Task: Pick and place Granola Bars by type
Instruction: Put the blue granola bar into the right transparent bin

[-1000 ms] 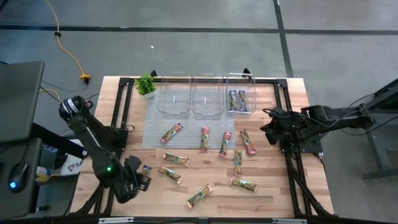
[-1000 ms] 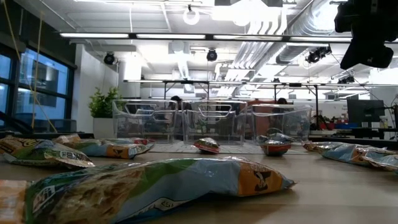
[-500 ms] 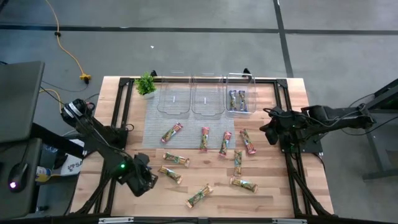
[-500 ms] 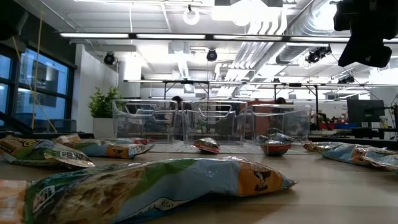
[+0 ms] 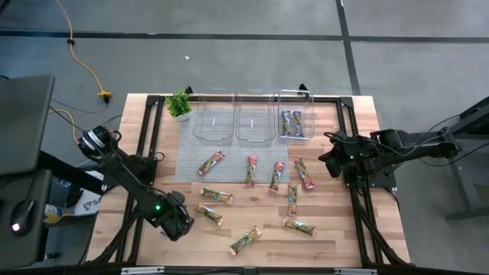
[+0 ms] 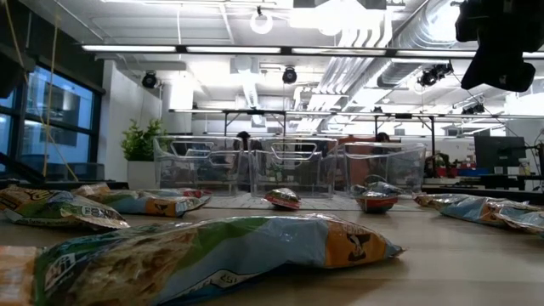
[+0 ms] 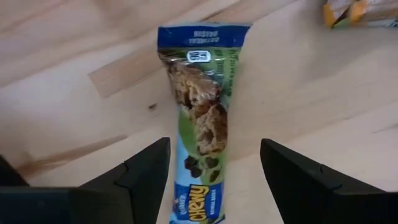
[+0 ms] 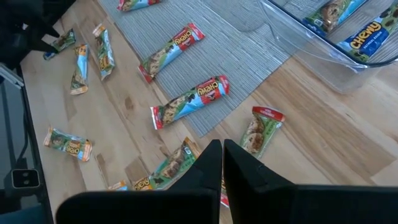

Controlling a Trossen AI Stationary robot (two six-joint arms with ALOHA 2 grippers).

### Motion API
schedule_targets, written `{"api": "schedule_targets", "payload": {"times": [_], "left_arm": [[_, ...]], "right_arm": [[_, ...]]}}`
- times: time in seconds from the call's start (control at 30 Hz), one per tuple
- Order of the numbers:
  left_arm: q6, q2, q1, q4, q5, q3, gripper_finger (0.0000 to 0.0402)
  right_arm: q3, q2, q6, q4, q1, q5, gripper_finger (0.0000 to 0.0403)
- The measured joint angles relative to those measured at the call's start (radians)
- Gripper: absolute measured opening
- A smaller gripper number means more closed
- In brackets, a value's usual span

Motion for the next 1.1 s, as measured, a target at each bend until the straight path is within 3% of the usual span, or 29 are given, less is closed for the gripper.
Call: {"api": "schedule_targets", "payload": {"times": [0.4,1.1], "left_arm": [[0.004,0.026,0.001,0.085,0.049,-0.066,0.0239],[0.034,0.021,0.0,0.08,0.058,-0.032,0.0145]], "right_arm": [[0.0,0.0,0.012,0.01,0.0,0.002,0.0],[0.0,0.0,0.001,0.007,0.0,0.012,0.0]]}}
